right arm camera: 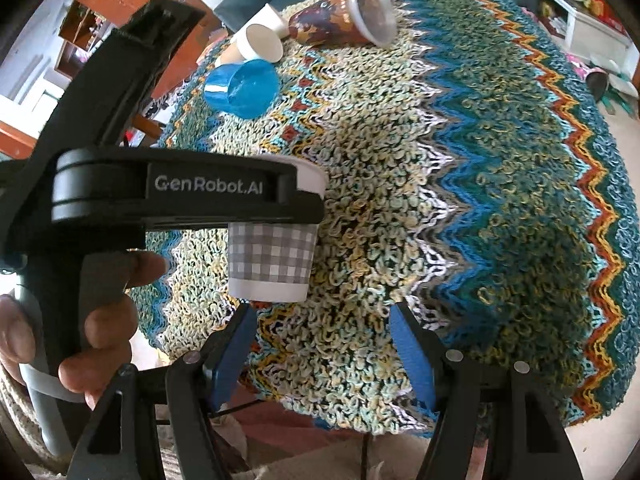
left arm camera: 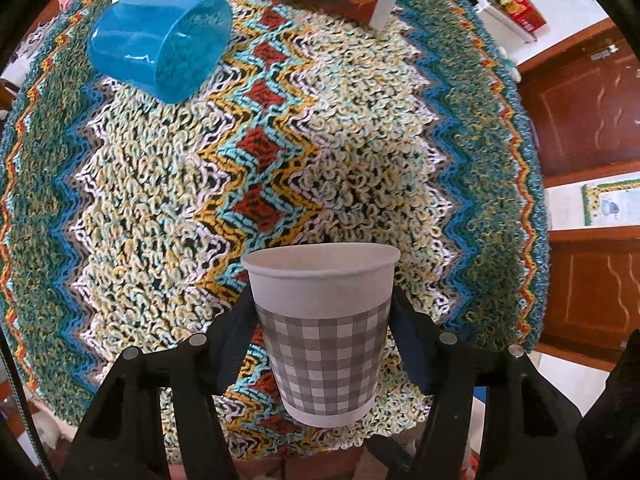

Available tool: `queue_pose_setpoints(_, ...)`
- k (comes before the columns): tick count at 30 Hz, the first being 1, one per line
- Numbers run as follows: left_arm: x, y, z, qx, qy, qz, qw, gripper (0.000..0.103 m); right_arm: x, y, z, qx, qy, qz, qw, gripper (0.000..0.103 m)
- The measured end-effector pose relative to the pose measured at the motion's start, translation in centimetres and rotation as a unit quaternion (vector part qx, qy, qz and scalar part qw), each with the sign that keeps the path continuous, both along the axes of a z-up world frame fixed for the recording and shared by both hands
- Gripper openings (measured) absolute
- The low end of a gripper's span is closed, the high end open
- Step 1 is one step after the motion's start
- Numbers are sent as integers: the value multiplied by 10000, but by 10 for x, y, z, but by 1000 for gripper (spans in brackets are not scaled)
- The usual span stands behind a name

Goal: Flip cup upright

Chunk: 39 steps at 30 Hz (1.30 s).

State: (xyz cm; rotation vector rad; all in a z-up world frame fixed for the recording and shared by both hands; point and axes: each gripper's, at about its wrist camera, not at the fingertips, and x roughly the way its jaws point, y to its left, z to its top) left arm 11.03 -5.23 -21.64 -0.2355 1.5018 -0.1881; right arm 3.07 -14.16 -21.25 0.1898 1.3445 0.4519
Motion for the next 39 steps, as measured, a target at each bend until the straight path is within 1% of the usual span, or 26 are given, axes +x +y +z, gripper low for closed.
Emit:
queue_pose_setpoints(2,-4,1,3,-101,-136,1,9999,66,0,2,1,-32,-85,41,10000,69)
queue_pose_setpoints(5,-9,5,10,-134,-537,-69,9984,66,2,5,2,-167,-209,83,9996,69)
queue_pose_setpoints(8,-13,7,19,-58,-1108,-163,9937,66,2,7,1,-210,-264,135,9993,69)
queue_pose_setpoints(11,-16,9,24,-61,-1722,-276,9847,66,5,8,-2,-331,-351,141,9987,69)
queue_pose_setpoints(13,-20,10,26,45,-2213,-423,9743,66,9,8,-5,-417,-423,117,9982,69)
queue_pose_setpoints(15,-28,9,28,219,-2797,-648,9577,66,9,6,-6,-470,-497,79,9976,69)
queue_pose_setpoints(16,-30,11,27,266,-2957,-727,9521,66,12,6,-8,-512,-542,49,9972,69)
queue_pose_setpoints(18,-37,15,26,241,-3310,-882,9392,66,12,3,-11,-577,-587,32,9966,69)
queue_pose_setpoints(19,-39,13,26,249,-3417,-910,9351,66,12,2,-13,-647,-601,20,9961,69)
queue_pose_setpoints(20,-43,14,24,274,-3560,-970,9290,66,12,0,-15,-698,-608,17,9957,69)
queue_pose_setpoints(25,-57,12,17,323,-3950,-1135,9111,66,10,-14,-25,-846,-520,-119,9950,69)
queue_pose_setpoints(27,-60,11,16,325,-4048,-1166,9064,66,10,-19,-28,-880,-479,-206,9948,69)
queue_pose_setpoints(31,-65,13,17,312,-4095,-1130,9048,67,6,-26,-29,-938,-445,-301,9941,70)
queue_pose_setpoints(36,-76,11,18,396,-4076,-1232,9039,69,3,-25,-26,-990,-494,-269,9935,69)
queue_pose_setpoints(38,-79,12,18,344,-3993,-1243,9077,70,-1,-23,-24,-1019,-522,-234,9931,69)
queue_pose_setpoints(39,-80,13,18,284,-3910,-1244,9115,70,-2,-23,-24,-1024,-531,-216,9931,69)
